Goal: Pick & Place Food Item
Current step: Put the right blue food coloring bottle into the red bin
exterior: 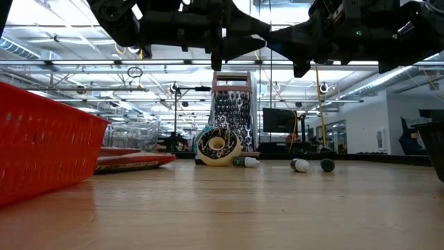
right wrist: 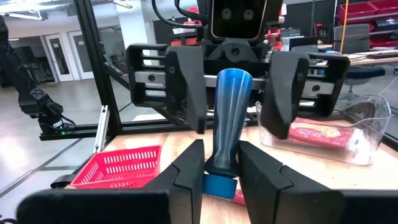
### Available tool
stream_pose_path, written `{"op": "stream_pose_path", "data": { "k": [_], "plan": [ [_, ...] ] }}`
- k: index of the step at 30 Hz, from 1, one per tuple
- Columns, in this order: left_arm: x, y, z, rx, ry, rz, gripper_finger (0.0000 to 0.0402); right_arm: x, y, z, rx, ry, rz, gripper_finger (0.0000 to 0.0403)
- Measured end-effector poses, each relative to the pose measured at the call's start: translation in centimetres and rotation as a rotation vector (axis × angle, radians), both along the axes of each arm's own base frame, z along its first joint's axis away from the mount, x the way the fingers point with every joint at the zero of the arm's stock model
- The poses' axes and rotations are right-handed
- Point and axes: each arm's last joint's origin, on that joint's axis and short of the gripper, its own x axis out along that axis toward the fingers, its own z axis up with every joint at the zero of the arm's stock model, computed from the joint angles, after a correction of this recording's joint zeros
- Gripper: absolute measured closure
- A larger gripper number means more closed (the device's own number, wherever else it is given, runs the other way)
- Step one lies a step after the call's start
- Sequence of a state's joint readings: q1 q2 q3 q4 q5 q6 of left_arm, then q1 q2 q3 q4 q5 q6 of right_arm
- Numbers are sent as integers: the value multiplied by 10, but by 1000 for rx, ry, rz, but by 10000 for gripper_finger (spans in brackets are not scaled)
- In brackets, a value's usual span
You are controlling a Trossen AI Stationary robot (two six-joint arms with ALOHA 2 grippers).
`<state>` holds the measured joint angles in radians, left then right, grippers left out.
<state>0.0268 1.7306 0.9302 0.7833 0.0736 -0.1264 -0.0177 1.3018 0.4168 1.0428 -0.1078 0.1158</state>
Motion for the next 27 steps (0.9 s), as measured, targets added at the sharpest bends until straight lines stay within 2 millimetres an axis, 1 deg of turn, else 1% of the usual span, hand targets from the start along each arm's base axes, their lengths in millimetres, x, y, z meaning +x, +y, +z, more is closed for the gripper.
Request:
{"op": "stream_pose_path", "data": {
  "k": [3, 7, 10, 13, 16, 20, 22, 27],
  "plan": [
    [0, 1, 0, -11, -2, -1, 255, 0, 0, 0, 1, 4, 1, 329],
    [-1, 2, 2, -14, 0, -9, 312, 0, 0, -2, 3, 20, -3, 314],
    [-1, 1, 3, -10, -9, -17, 346, 0, 0, -3, 3, 34, -3, 301],
    [-6, 3, 13, -9, -36, -63, 368, 0, 0, -6, 4, 64, -1, 290],
    [-12, 4, 24, -24, -34, -114, 375, 0, 0, -8, 5, 87, -1, 282],
    [-26, 0, 40, -55, 8, -164, 360, 0, -1, -12, 5, 127, -4, 274],
    [-33, -6, 46, -68, 52, -207, 355, 0, -1, -13, 6, 139, -7, 273],
    [-59, -33, 48, -139, 290, -309, 352, 0, -3, -15, 6, 154, -13, 277]
  ]
}}
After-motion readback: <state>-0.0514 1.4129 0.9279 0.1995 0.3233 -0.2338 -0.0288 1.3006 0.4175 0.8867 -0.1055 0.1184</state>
